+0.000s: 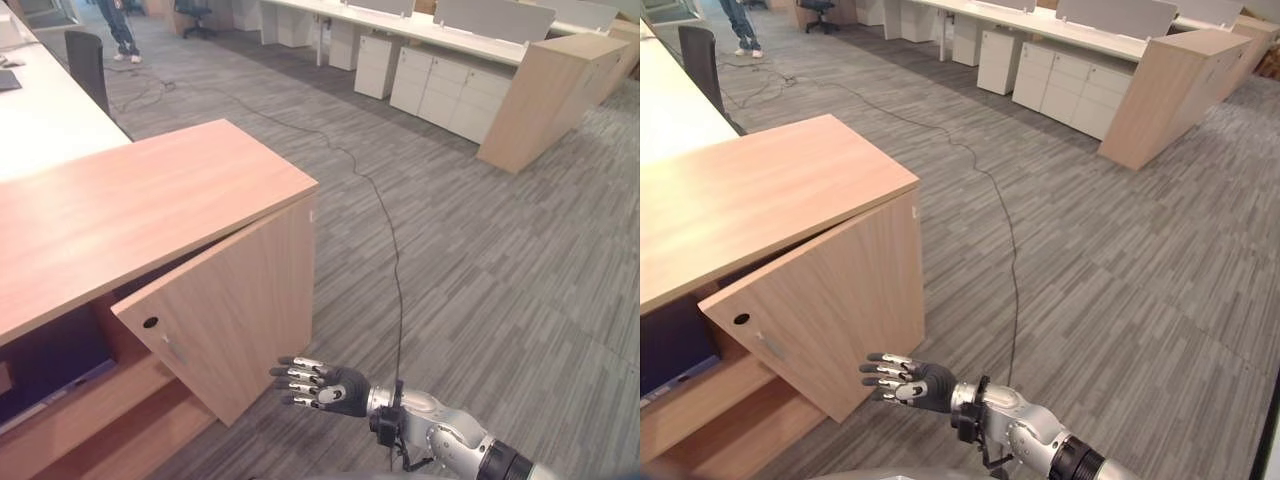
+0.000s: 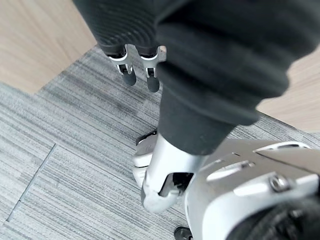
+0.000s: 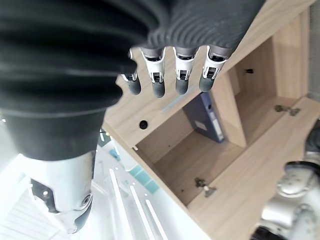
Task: Put the empty folder in the office cabinet
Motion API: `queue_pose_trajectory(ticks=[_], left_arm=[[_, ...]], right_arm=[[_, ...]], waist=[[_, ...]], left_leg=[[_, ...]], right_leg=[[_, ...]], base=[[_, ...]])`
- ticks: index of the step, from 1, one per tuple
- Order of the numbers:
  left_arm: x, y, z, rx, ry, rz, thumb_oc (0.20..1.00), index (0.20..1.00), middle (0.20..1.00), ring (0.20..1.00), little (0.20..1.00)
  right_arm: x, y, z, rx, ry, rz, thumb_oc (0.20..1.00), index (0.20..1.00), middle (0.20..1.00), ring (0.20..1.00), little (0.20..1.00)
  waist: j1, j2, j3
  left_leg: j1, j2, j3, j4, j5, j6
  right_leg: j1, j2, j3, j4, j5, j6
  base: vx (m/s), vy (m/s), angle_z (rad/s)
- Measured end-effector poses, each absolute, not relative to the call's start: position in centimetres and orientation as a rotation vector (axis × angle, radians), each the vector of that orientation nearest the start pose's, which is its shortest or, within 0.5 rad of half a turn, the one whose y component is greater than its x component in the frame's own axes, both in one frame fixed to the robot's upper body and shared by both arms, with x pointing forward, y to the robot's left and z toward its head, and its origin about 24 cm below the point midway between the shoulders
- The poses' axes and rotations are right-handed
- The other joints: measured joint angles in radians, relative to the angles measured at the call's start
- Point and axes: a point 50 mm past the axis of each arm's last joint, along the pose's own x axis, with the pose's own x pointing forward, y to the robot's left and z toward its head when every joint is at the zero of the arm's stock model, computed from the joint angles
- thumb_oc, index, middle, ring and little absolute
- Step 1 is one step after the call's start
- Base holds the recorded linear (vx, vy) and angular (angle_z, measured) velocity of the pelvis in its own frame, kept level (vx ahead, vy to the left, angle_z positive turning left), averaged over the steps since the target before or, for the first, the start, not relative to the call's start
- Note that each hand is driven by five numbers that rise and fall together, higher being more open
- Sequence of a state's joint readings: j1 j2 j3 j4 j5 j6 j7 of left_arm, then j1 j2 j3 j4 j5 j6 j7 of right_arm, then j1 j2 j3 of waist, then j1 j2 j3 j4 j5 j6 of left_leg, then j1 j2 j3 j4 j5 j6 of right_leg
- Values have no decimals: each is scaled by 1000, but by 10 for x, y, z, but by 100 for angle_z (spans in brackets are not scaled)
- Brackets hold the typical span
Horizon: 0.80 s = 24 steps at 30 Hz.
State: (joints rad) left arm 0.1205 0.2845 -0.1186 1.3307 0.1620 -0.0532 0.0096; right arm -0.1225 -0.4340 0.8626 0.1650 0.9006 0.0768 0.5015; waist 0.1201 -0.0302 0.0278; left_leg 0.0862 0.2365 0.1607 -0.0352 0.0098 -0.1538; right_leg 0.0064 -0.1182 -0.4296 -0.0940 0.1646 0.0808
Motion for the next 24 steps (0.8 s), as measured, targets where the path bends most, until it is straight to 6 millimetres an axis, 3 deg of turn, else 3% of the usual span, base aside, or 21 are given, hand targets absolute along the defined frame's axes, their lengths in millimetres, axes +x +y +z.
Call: queue_pose_trajectory(ticks=[5, 8, 9, 10, 11, 12, 13, 15, 16, 17, 18, 19, 21, 24], left_arm=[[41, 258, -163, 430, 1343, -6, 1000, 1000, 1000, 1000, 1000], [41, 253, -165, 409, 1348, -8, 1000, 1000, 1000, 1000, 1000], [41, 249, -166, 398, 1348, -14, 1000, 1000, 1000, 1000, 1000], [42, 250, -166, 400, 1351, -13, 1000, 1000, 1000, 1000, 1000], [46, 257, -163, 430, 1345, -16, 1000, 1000, 1000, 1000, 1000], [59, 266, -159, 451, 1318, -10, 1000, 1000, 1000, 1000, 1000], [62, 267, -159, 454, 1321, -18, 1000, 1000, 1000, 1000, 1000], [56, 255, -164, 490, 1372, -101, 1000, 1000, 1000, 1000, 1000], [43, 252, -166, 496, 1425, -125, 1000, 1000, 1000, 1000, 1000], [34, 245, -169, 468, 1442, -140, 1000, 1000, 1000, 1000, 1000], [40, 239, -170, 461, 1424, -156, 1000, 1000, 1000, 1000, 1000], [45, 238, -170, 483, 1413, -173, 1000, 1000, 1000, 1000, 1000], [45, 241, -169, 503, 1417, -183, 1000, 1000, 1000, 1000, 1000], [48, 242, -168, 513, 1407, -188, 1000, 1000, 1000, 1000, 1000]], right_arm=[[183, -74, -36, 356, 605, 1078, 1000, 1000, 1000, 1000, 1000], [188, -88, -43, 236, 634, 1060, 1000, 1000, 1000, 1000, 1000], [192, -96, -42, 168, 625, 1055, 1000, 1000, 1000, 1000, 1000], [194, -100, -44, 123, 622, 1045, 1000, 1000, 1000, 1000, 1000], [193, -103, -47, 73, 615, 1040, 1000, 1000, 1000, 1000, 1000], [194, -104, -48, 41, 610, 1028, 1000, 1000, 1000, 1000, 1000], [193, -112, -56, 10, 622, 986, 1000, 1000, 1000, 1000, 1000], [175, -141, -89, -25, 752, 829, 1000, 1000, 1000, 1000, 1000], [161, -160, -105, -26, 843, 713, 1000, 1000, 1000, 1000, 1000], [143, -178, -116, -51, 927, 653, 1000, 1000, 1000, 1000, 1000], [131, -194, -129, -37, 1007, 531, 1000, 1000, 1000, 1000, 1000], [118, -195, -141, -4, 1082, 442, 1000, 1000, 1000, 1000, 1000], [101, -198, -157, 79, 1176, 247, 1000, 1000, 1000, 1000, 1000], [100, -198, -162, 105, 1206, 147, 1000, 1000, 1000, 1000, 1000]], waist=[[6, 24, 60], [5, 37, 88], [4, 58, 97], [2, 55, 102], [-20, 20, 90], [-29, -50, 91], [-31, -79, 83], [-79, -70, 46], [-104, -42, 8], [-128, 5, -22], [-137, 25, -29], [-137, 12, -29], [-134, 1, -40], [-122, -2, -49]], left_leg=[[-85, 27, -66, 80, 18, -19], [-153, 27, -79, 131, 42, -6], [-185, 42, -49, 128, -1, 49], [-193, 52, -3, 120, -24, 73], [-189, 49, 41, 80, -74, 57], [-213, 16, 99, 139, -70, 60], [-227, 16, 177, 282, -87, 68], [-152, 17, 286, 444, -156, 61], [-102, 11, 317, 396, -152, 64], [-50, 7, 337, 269, -134, 58], [-33, -13, 339, 180, -132, 37], [-34, -51, 328, 137, -101, 69], [-36, -98, 291, 80, -74, 83], [-32, -144, 251, 53, -63, 98]], right_leg=[[-11, 34, -15, 1, -9, -13], [-26, 29, -36, 2, -12, -19], [-33, 37, -54, 21, -12, -18], [-50, 29, -58, 65, -36, -28], [-102, -10, -55, 121, -116, -30], [-126, -71, -73, 144, -99, -64], [-98, -95, -110, 108, -95, -65], [-2, -100, -220, 6, -83, -63], [9, -95, -260, 1, -78, -57], [5, -82, -298, 16, -60, -37], [-1, -92, -310, 35, -48, -31], [-4, -116, -317, 43, -56, -17], [-1, -140, -333, 43, -41, -3], [13, -180, -341, 53, -15, 23]], base=[[-146, -86, 32], [-87, -79, 47], [-60, -42, 56], [-126, 0, 109], [-101, 38, 131], [-98, 53, 142], [-123, 127, 115], [-80, 124, 132], [-57, 114, 148], [-90, 171, 145], [-72, 231, 126], [-78, 242, 110], [-76, 206, 74], [-109, 235, 43]])
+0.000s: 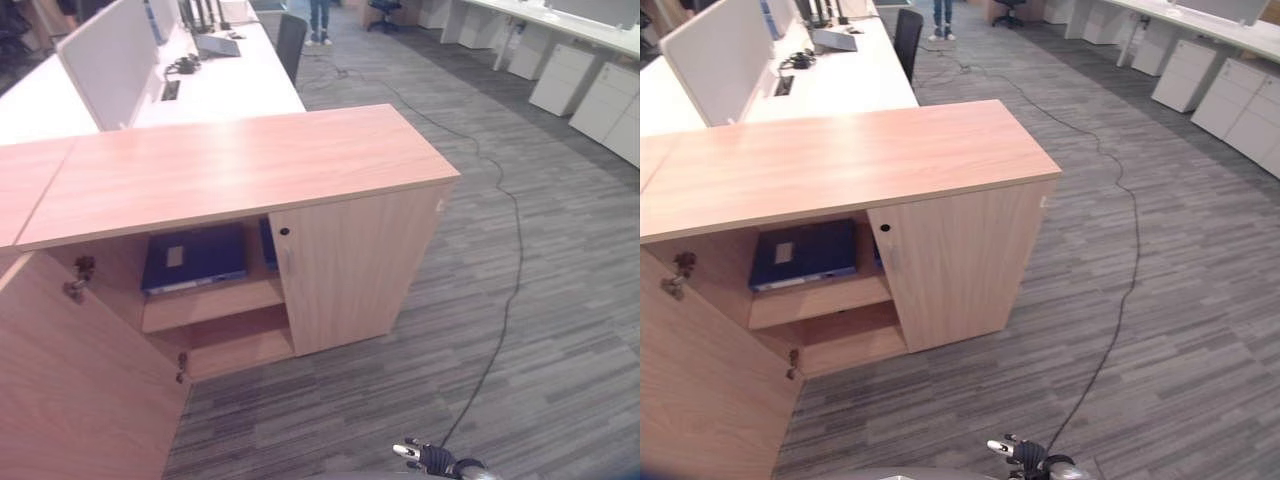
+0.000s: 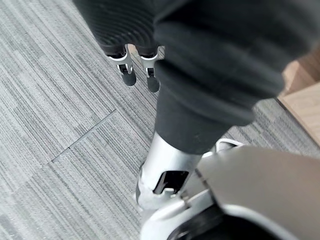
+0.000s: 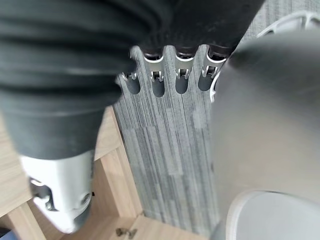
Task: Put the empty folder in the office cabinet
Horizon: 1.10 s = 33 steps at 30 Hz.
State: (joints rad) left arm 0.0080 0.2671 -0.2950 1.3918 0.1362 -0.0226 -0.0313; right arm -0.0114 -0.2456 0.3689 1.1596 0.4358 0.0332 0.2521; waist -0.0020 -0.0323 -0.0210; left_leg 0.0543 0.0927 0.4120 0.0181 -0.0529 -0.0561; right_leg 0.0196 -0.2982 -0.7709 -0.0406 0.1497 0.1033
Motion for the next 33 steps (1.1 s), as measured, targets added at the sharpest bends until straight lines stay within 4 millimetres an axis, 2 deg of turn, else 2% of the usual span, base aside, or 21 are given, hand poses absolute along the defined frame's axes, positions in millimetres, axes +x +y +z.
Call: queue_pose_trajectory(ticks=[4, 7, 8, 9, 10, 11, 12, 13, 14, 16, 17, 18, 19, 20, 21, 23, 25, 27, 29, 32, 33], left_arm=[[63, 242, -166, 531, 1355, -205, 1000, 1000, 1000, 1000, 1000], [70, 239, -165, 551, 1334, -236, 1000, 1000, 1000, 1000, 1000], [77, 232, -166, 555, 1323, -267, 1000, 1000, 1000, 1000, 1000], [84, 229, -165, 554, 1299, -273, 1000, 1000, 1000, 1000, 1000], [78, 231, -166, 554, 1314, -269, 1000, 1000, 1000, 1000, 1000], [78, 232, -166, 559, 1324, -264, 1000, 1000, 1000, 1000, 1000], [80, 235, -165, 573, 1329, -249, 1000, 1000, 1000, 1000, 1000], [81, 237, -165, 584, 1327, -245, 1000, 1000, 1000, 1000, 1000], [81, 241, -164, 598, 1330, -228, 1000, 1000, 1000, 1000, 1000], [81, 242, -164, 613, 1333, -225, 1000, 1000, 1000, 1000, 1000], [76, 243, -164, 611, 1353, -224, 1000, 1000, 1000, 1000, 1000], [69, 249, -164, 611, 1376, -211, 1000, 1000, 1000, 1000, 1000], [66, 257, -162, 616, 1386, -188, 1000, 1000, 1000, 1000, 1000], [52, 253, -165, 562, 1422, -160, 1000, 1000, 1000, 1000, 1000], [36, 250, -168, 526, 1455, -147, 1000, 1000, 1000, 1000, 1000], [18, 244, -170, 398, 1490, -45, 1000, 1000, 1000, 1000, 1000], [3, 238, -172, 295, 1524, 50, 1000, 1000, 1000, 1000, 1000], [-1, 232, -173, 244, 1530, 98, 1000, 1000, 1000, 1000, 1000], [-11, 228, -174, 191, 1556, 138, 1000, 1000, 1000, 1000, 1000], [-21, 229, -173, 149, 1573, 190, 1000, 1000, 1000, 1000, 1000], [-17, 231, -173, 120, 1556, 225, 1000, 1000, 1000, 1000, 1000]], right_arm=[[93, -217, -164, 78, 1260, -3, 1000, 1000, 1000, 1000, 1000], [89, -233, -163, 88, 1272, -115, 1000, 1000, 1000, 1000, 1000], [81, -249, -160, 84, 1289, -201, 1000, 1000, 1000, 1000, 1000], [79, -256, -159, 75, 1297, -227, 1000, 1000, 1000, 1000, 1000], [81, -260, -158, 71, 1292, -248, 1000, 1000, 1000, 1000, 1000], [81, -263, -157, 90, 1284, -285, 1000, 1000, 1000, 1000, 1000], [77, -261, -158, 113, 1284, -301, 1000, 1000, 1000, 1000, 1000], [76, -260, -159, 115, 1291, -305, 1000, 1000, 1000, 1000, 1000], [71, -255, -161, 126, 1305, -310, 1000, 1000, 1000, 1000, 1000], [60, -252, -164, 138, 1342, -321, 1000, 1000, 1000, 1000, 1000], [55, -250, -165, 144, 1359, -328, 1000, 1000, 1000, 1000, 1000], [49, -244, -168, 169, 1384, -337, 1000, 1000, 1000, 1000, 1000], [49, -235, -170, 195, 1389, -330, 1000, 1000, 1000, 1000, 1000], [47, -235, -170, 202, 1391, -340, 1000, 1000, 1000, 1000, 1000], [52, -237, -169, 198, 1378, -336, 1000, 1000, 1000, 1000, 1000], [62, -236, -168, 218, 1348, -348, 1000, 1000, 1000, 1000, 1000], [69, -235, -167, 253, 1316, -367, 1000, 1000, 1000, 1000, 1000], [76, -232, -167, 294, 1287, -395, 1000, 1000, 1000, 1000, 1000], [80, -229, -167, 309, 1271, -396, 1000, 1000, 1000, 1000, 1000], [81, -219, -169, 349, 1266, -395, 1000, 1000, 1000, 1000, 1000], [79, -215, -170, 360, 1271, -391, 1000, 1000, 1000, 1000, 1000]], waist=[[10, -4, -7], [6, 10, 6], [-2, 33, 19], [-5, 43, 18], [11, 58, 20], [6, 71, 28], [-22, 82, 28], [-23, 86, 27], [-35, 82, 26], [-76, 82, 36], [-79, 81, 40], [-69, 48, 35], [-68, 1, 31], [-66, 25, 14], [-49, 29, 7], [-16, 57, 1], [20, 64, -7], [45, 48, -8], [50, 38, -16], [74, -5, -31], [75, -18, -35]], left_leg=[[-2, -26, -54, -27, 12, 6], [-5, -55, -91, -24, 14, 16], [1, -67, -116, -24, 18, 27], [10, -72, -124, -32, 17, 43], [29, -82, -140, -50, 19, 52], [53, -89, -184, -71, 15, 69], [54, -87, -258, -70, 18, 87], [54, -87, -273, -78, 24, 89], [39, -86, -349, -88, 47, 92], [22, -73, -467, -94, 67, 89], [26, -66, -498, -100, 75, 79], [26, -79, -521, -110, 89, 57], [31, -108, -538, -118, 78, 44], [31, -90, -559, -114, 79, 22], [23, -68, -539, -118, 78, 18], [19, -43, -551, -109, 79, -3], [-2, -32, -573, -97, 80, -20], [-24, -26, -598, -93, 86, -30], [-36, -26, -615, -87, 91, -37], [-46, -24, -641, -87, 96, -45], [-47, -24, -642, -87, 96, -46]], right_leg=[[15, -35, -46, 37, 20, 13], [34, -97, -82, 104, 13, 20], [56, -140, -107, 183, 13, 16], [56, -159, -110, 220, 13, 16], [61, -187, -107, 265, 17, 17], [65, -217, -72, 334, 14, 24], [68, -191, 56, 318, -48, 65], [66, -171, 100, 297, -69, 71], [58, -80, 292, 185, -97, 68], [58, 52, 553, 68, -139, 47], [66, 80, 617, 27, -142, 48], [71, 89, 651, -41, -114, 37], [52, 70, 656, -45, -90, 30], [70, 83, 624, -46, -93, 18], [75, 101, 607, -53, -102, 28], [86, 131, 579, -53, -108, 15], [92, 147, 543, -48, -120, 6], [80, 153, 520, -52, -122, -1], [84, 159, 500, -47, -124, -3], [89, 164, 476, -53, -131, -1], [89, 163, 474, -53, -131, -2]], base=[[-55, 265, 47], [-10, 175, 65], [-8, 92, 99], [-41, 24, 92], [-66, -13, 53], [-33, -64, 104], [0, -55, 115], [60, -84, 154], [42, -41, 147], [45, -54, 168], [68, -127, 144], [51, -144, 111], [61, -200, 108], [26, -172, 67], [17, -181, 55], [-41, -182, 33], [-64, -199, 50], [-30, -170, 41], [-14, -130, 33], [-41, -198, 24], [-30, -203, 12]])
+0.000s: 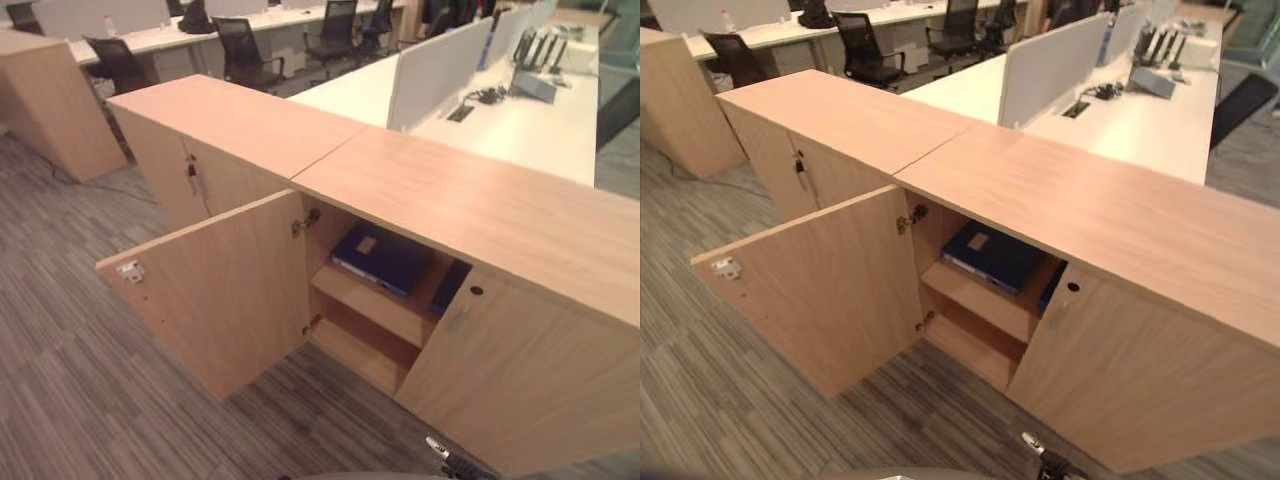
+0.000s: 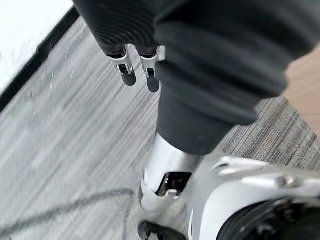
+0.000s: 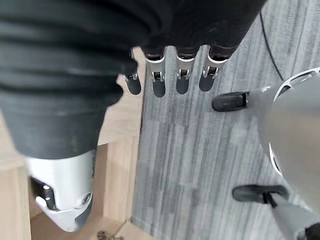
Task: Put the empty folder in the office cabinet
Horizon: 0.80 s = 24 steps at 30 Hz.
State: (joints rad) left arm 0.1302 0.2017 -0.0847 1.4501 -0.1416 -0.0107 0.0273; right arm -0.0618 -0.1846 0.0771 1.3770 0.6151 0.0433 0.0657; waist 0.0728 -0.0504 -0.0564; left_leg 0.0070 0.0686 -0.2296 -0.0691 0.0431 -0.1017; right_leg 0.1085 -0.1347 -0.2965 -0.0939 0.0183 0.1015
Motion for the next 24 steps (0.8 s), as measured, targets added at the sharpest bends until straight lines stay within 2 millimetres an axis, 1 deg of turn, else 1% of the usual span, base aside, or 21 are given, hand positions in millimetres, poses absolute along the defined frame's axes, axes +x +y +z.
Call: queue_pose_trajectory(ticks=[1, 4, 6, 7, 8, 9, 10, 11, 12, 13, 14, 15, 16, 17, 18, 19, 20, 21, 22, 23, 24], left_arm=[[-22, 231, -173, 99, 1566, 250, 1000, 1000, 1000, 1000, 1000], [-7, 235, -173, 20, 1511, 336, 1000, 1000, 1000, 1000, 1000], [0, 236, -173, -95, 1474, 448, 1000, 1000, 1000, 1000, 1000], [0, 235, -173, -109, 1470, 461, 1000, 1000, 1000, 1000, 1000], [1, 235, -173, -132, 1459, 486, 1000, 1000, 1000, 1000, 1000], [13, 241, -171, -151, 1414, 526, 1000, 1000, 1000, 1000, 1000], [14, 242, -171, -157, 1404, 534, 1000, 1000, 1000, 1000, 1000], [32, 262, -164, -202, 1282, 614, 1000, 1000, 1000, 1000, 1000], [61, 279, -155, -183, 1173, 645, 1000, 1000, 1000, 1000, 1000], [72, 288, -150, -184, 1127, 668, 1000, 1000, 1000, 1000, 1000], [85, 301, -142, -165, 1064, 692, 1000, 1000, 1000, 1000, 1000], [84, 318, -135, -148, 1045, 749, 1000, 1000, 1000, 1000, 1000], [80, 329, -130, -125, 1040, 780, 1000, 1000, 1000, 1000, 1000], [74, 341, -125, -119, 1031, 825, 1000, 1000, 1000, 1000, 1000], [71, 356, -117, -100, 1033, 846, 1000, 1000, 1000, 1000, 1000], [74, 375, -103, -57, 976, 877, 1000, 1000, 1000, 1000, 1000], [84, 387, -87, -11, 879, 856, 1000, 1000, 1000, 1000, 1000], [98, 398, -70, 27, 768, 844, 1000, 1000, 1000, 1000, 1000], [108, 402, -60, 29, 697, 845, 1000, 1000, 1000, 1000, 1000], [119, 402, -53, 34, 646, 828, 1000, 1000, 1000, 1000, 1000], [126, 400, -49, 36, 624, 808, 1000, 1000, 1000, 1000, 1000]], right_arm=[[77, -213, -170, 372, 1276, -399, 1000, 1000, 1000, 1000, 1000], [67, -211, -173, 395, 1290, -421, 1000, 1000, 1000, 1000, 1000], [62, -211, -173, 395, 1298, -428, 1000, 1000, 1000, 1000, 1000], [60, -211, -173, 398, 1301, -436, 1000, 1000, 1000, 1000, 1000], [59, -214, -173, 400, 1301, -450, 1000, 1000, 1000, 1000, 1000], [56, -217, -173, 399, 1303, -464, 1000, 1000, 1000, 1000, 1000], [56, -217, -173, 399, 1303, -465, 1000, 1000, 1000, 1000, 1000], [54, -227, -171, 393, 1298, -497, 1000, 1000, 1000, 1000, 1000], [52, -244, -168, 356, 1289, -548, 1000, 1000, 1000, 1000, 1000], [54, -250, -166, 347, 1276, -567, 1000, 1000, 1000, 1000, 1000], [57, -257, -164, 330, 1261, -588, 1000, 1000, 1000, 1000, 1000], [60, -261, -162, 321, 1245, -597, 1000, 1000, 1000, 1000, 1000], [61, -265, -161, 317, 1238, -608, 1000, 1000, 1000, 1000, 1000], [57, -273, -159, 306, 1241, -627, 1000, 1000, 1000, 1000, 1000], [48, -281, -157, 292, 1257, -639, 1000, 1000, 1000, 1000, 1000], [44, -282, -157, 283, 1263, -641, 1000, 1000, 1000, 1000, 1000], [44, -282, -157, 275, 1269, -626, 1000, 1000, 1000, 1000, 1000], [42, -280, -158, 265, 1282, -610, 1000, 1000, 1000, 1000, 1000], [42, -279, -158, 271, 1287, -613, 1000, 1000, 1000, 1000, 1000], [40, -280, -158, 283, 1292, -625, 1000, 1000, 1000, 1000, 1000], [39, -281, -158, 291, 1289, -636, 1000, 1000, 1000, 1000, 1000]], waist=[[9, -2, -2], [21, -5, -1], [22, 7, 17], [23, 10, 26], [30, 23, 36], [39, 32, 43], [39, 32, 44], [48, 45, 60], [32, 66, 78], [37, 64, 90], [43, 64, 112], [35, 52, 123], [33, 51, 124], [33, 76, 121], [28, 84, 121], [18, 81, 117], [26, 73, 117], [34, 63, 132], [31, 60, 134], [18, 58, 132], [14, 60, 132]], left_leg=[[-6, 3, -5, 1, 1, -1], [-33, 9, -35, 6, -12, -16], [-66, 22, -57, 32, -14, -21], [-70, 28, -56, 34, -14, -21], [-75, 39, -54, 38, -5, -17], [-100, 46, -80, 48, 4, -30], [-103, 48, -82, 49, 4, -31], [-140, 57, -50, 72, 50, -61], [-198, 59, 75, 87, 100, -23], [-210, 86, 158, 85, 91, -13], [-206, 126, 303, 86, 53, -5], [-195, 141, 405, 102, 35, 11], [-175, 152, 423, 104, 37, 8], [-127, 165, 414, 93, 48, -10], [-87, 180, 409, 83, 59, -33], [-83, 163, 407, 66, 69, -46], [-79, 157, 409, 57, 72, -42], [-78, 148, 408, 51, 76, -38], [-85, 140, 401, 46, 78, -34], [-89, 134, 382, 32, 84, -29], [-84, 133, 375, 18, 91, -25]], right_leg=[[4, 4, -7, 0, -4, 5], [1, 16, -28, 2, -11, 5], [-3, 37, -45, -1, -20, -9], [-2, 40, -51, 0, -22, -13], [3, 56, -59, 2, -21, -12], [-2, 73, -75, 0, -27, -25], [-3, 73, -77, -1, -28, -26], [-3, 85, -124, 5, -21, -38], [-3, 87, -194, 1, -29, -53], [-4, 84, -219, -1, -31, -63], [-3, 77, -226, 0, -29, -72], [5, 55, -241, 0, -28, -74], [18, 42, -240, 0, -30, -70], [38, 38, -237, 0, -34, -61], [54, 45, -238, 2, -39, -46], [51, 28, -232, 2, -40, -30], [50, 26, -223, 2, -36, -22], [48, 21, -217, 8, -18, -14], [48, 21, -210, 8, -18, -14], [49, 11, -210, 13, -17, -15], [52, 13, -209, 16, -18, -15]], base=[[-41, -265, 10], [-31, -140, 26], [-47, -156, 38], [-63, -115, 36], [-119, -120, 46], [-257, -16, 39], [-319, -3, 71], [-231, -45, 125], [-63, -61, 143], [44, -41, 113], [49, 44, 46], [83, 106, 27], [59, 92, 16], [41, 155, 2], [20, 154, 10], [9, 223, 5], [-23, 192, 8], [-19, 198, 12], [12, 204, 39], [55, 220, 45], [65, 256, 40]])
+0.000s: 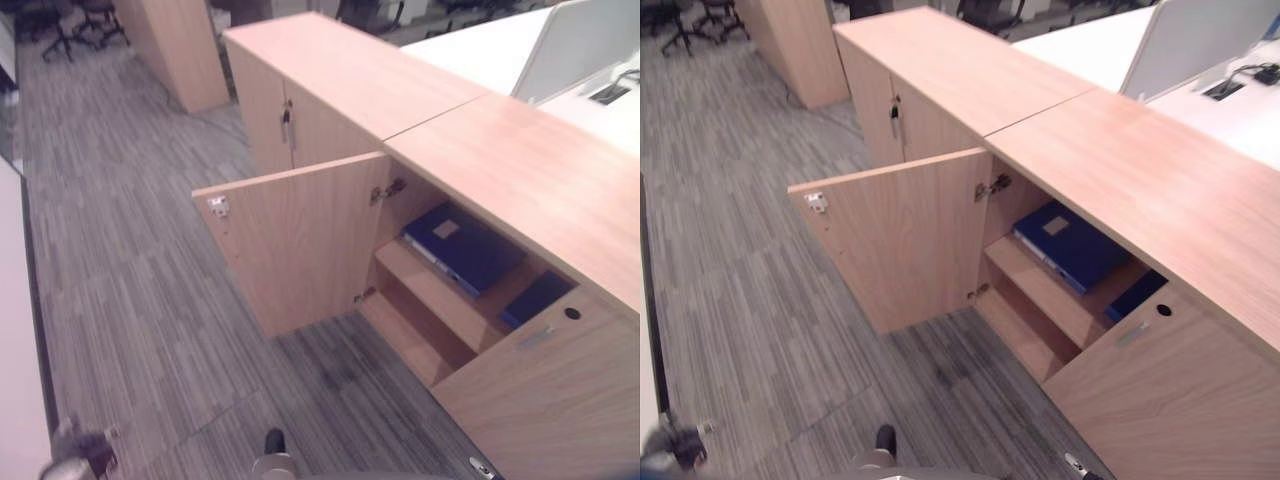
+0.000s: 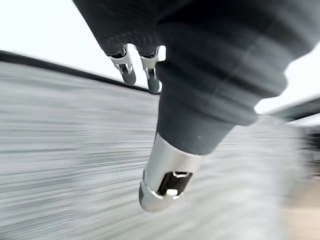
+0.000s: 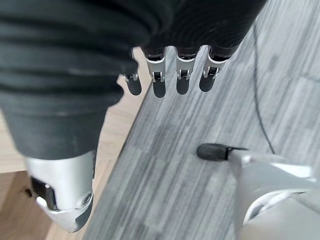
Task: Put the empty folder in the office cabinet
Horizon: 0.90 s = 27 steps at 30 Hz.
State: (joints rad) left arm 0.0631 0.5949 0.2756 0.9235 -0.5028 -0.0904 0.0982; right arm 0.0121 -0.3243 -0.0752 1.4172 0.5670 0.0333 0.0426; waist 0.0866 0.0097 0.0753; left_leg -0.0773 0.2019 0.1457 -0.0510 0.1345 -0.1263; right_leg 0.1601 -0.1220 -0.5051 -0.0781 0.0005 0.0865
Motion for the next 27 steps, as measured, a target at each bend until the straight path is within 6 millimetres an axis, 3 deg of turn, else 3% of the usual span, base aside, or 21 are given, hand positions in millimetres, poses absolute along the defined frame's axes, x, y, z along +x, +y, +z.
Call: queue_pose_trajectory(ticks=[4, 6, 8, 9, 10, 13, 15, 16, 18, 20, 24, 25, 26, 27], left_arm=[[150, 391, -24, 75, 475, 720, 1000, 1000, 1000, 1000, 1000], [159, 387, -13, 124, 424, 682, 1000, 1000, 1000, 1000, 1000], [164, 385, -10, 137, 408, 668, 1000, 1000, 1000, 1000, 1000], [167, 383, -9, 154, 406, 654, 1000, 1000, 1000, 1000, 1000], [177, 373, -9, 143, 388, 625, 1000, 1000, 1000, 1000, 1000], [193, 372, 0, 139, 345, 612, 1000, 1000, 1000, 1000, 1000], [206, 368, 7, 173, 324, 578, 1000, 1000, 1000, 1000, 1000], [209, 367, 7, 185, 327, 569, 1000, 1000, 1000, 1000, 1000], [214, 366, 11, 215, 325, 554, 1000, 1000, 1000, 1000, 1000], [225, 365, 19, 218, 293, 546, 1000, 1000, 1000, 1000, 1000], [247, 364, 44, 290, 232, 497, 1000, 1000, 1000, 1000, 1000], [251, 362, 47, 287, 221, 493, 1000, 1000, 1000, 1000, 1000], [254, 361, 47, 300, 226, 483, 1000, 1000, 1000, 1000, 1000], [254, 360, 46, 307, 231, 476, 1000, 1000, 1000, 1000, 1000]], right_arm=[[41, -286, -156, 293, 1270, -651, 1000, 1000, 1000, 1000, 1000], [41, -289, -155, 310, 1254, -674, 1000, 1000, 1000, 1000, 1000], [40, -288, -155, 317, 1252, -678, 1000, 1000, 1000, 1000, 1000], [40, -290, -154, 324, 1248, -689, 1000, 1000, 1000, 1000, 1000], [40, -297, -152, 328, 1230, -719, 1000, 1000, 1000, 1000, 1000], [39, -294, -153, 367, 1224, -731, 1000, 1000, 1000, 1000, 1000], [39, -294, -153, 373, 1220, -727, 1000, 1000, 1000, 1000, 1000], [48, -297, -151, 364, 1194, -712, 1000, 1000, 1000, 1000, 1000], [61, -293, -150, 343, 1180, -664, 1000, 1000, 1000, 1000, 1000], [68, -286, -152, 355, 1181, -633, 1000, 1000, 1000, 1000, 1000], [74, -266, -157, 367, 1198, -557, 1000, 1000, 1000, 1000, 1000], [74, -265, -158, 365, 1199, -546, 1000, 1000, 1000, 1000, 1000], [75, -262, -159, 364, 1205, -534, 1000, 1000, 1000, 1000, 1000], [74, -261, -159, 354, 1211, -525, 1000, 1000, 1000, 1000, 1000]], waist=[[-12, -1, -1], [-18, -6, 3], [-23, -15, 0], [-24, -8, 3], [-25, 4, 4], [-42, -13, 10], [-56, -16, 0], [-40, 2, 3], [-17, 25, -15], [-29, 46, -24], [-46, 32, -34], [-50, 31, -35], [-52, 31, -38], [-58, 17, -46]], left_leg=[[9, 8, -32, -47, 5, -8], [-23, 18, -45, 14, -22, -24], [-29, 11, -36, 48, -33, -47], [-42, 20, -44, 65, -37, -40], [-73, 6, -37, 120, -70, -47], [-102, -62, -12, 180, -104, -7], [-93, -124, 26, 183, -115, 48], [-89, -129, 38, 154, -125, 68], [-42, -163, 99, 52, -89, 103], [-5, -181, 87, -36, -54, 112], [5, -193, 57, -50, -33, 124], [11, -183, 46, -50, -32, 127], [14, -165, 34, -50, -27, 128], [15, -161, 38, -47, -19, 128]], right_leg=[[15, 3, -1, -2, 2, -6], [18, -3, 0, -1, -10, -19], [10, -23, -2, 6, -10, -12], [6, -28, -6, 12, -9, -11], [-10, -68, -5, 32, -11, 1], [-21, -149, -6, 46, 0, 32], [-54, -221, -6, 90, 23, 38], [-59, -255, -28, 115, 35, 33], [-110, -304, -122, 141, 131, -9], [-127, -313, -120, 145, 175, -4], [-125, -298, -47, 156, 184, 15], [-125, -272, -11, 168, 126, 51], [-128, -220, 46, 165, 73, 58], [-136, -179, 62, 140, 33, 68]], base=[[68, 390, 17], [73, 404, 4], [-9, 415, -1], [-28, 360, 0], [49, 318, -1], [75, 594, 2], [-13, 660, -11], [-96, 498, -55], [20, 445, -67], [91, 227, -3], [85, 88, 14], [25, 43, 12], [-31, -1, 5], [-22, -2, 9]])
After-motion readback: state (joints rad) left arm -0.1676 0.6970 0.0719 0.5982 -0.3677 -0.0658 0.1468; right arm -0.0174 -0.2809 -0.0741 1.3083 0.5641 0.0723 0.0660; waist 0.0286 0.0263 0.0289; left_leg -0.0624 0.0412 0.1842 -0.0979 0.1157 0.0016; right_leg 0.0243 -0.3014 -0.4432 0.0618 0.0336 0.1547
